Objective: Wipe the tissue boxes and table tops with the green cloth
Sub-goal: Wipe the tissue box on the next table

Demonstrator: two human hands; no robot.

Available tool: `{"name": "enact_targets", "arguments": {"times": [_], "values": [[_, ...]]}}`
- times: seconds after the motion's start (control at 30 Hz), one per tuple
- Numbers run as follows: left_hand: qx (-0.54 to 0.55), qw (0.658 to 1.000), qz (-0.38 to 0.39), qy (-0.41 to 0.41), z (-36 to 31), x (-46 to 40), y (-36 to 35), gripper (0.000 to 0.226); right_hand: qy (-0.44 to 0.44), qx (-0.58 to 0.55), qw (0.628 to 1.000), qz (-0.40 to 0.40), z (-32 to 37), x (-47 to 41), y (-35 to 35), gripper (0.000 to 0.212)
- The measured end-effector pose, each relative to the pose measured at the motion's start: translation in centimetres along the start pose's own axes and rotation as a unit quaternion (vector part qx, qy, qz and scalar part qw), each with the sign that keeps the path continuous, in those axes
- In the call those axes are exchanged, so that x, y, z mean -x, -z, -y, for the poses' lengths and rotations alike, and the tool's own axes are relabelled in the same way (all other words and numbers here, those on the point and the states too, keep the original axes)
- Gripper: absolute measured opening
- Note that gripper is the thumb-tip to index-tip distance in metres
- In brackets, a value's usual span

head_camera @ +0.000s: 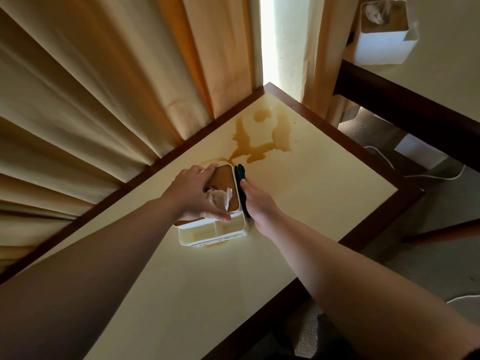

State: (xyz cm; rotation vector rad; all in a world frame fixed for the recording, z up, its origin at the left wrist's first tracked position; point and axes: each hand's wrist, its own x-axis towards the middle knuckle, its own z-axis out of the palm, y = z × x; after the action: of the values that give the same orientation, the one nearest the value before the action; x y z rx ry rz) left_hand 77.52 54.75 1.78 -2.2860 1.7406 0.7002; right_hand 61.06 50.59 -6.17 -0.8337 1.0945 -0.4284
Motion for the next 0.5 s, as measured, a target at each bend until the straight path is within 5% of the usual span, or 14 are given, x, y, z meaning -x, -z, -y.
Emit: {"name": "enact_targets", "arguments": {"times": [0.3,0.5], "values": [[0.004,1.000,-0.001,-0.001,0.3,-0.1,-0.2,0.152,0.013,-0.042,0.997,0.067,-2.8,4.0,1.2,0.033],[0.006,1.000,0.003,-0.003,0.3,0.0,0.0,0.154,0.030,-0.044,0.998,0.034,0.9,1.1,0.4,0.035]]}}
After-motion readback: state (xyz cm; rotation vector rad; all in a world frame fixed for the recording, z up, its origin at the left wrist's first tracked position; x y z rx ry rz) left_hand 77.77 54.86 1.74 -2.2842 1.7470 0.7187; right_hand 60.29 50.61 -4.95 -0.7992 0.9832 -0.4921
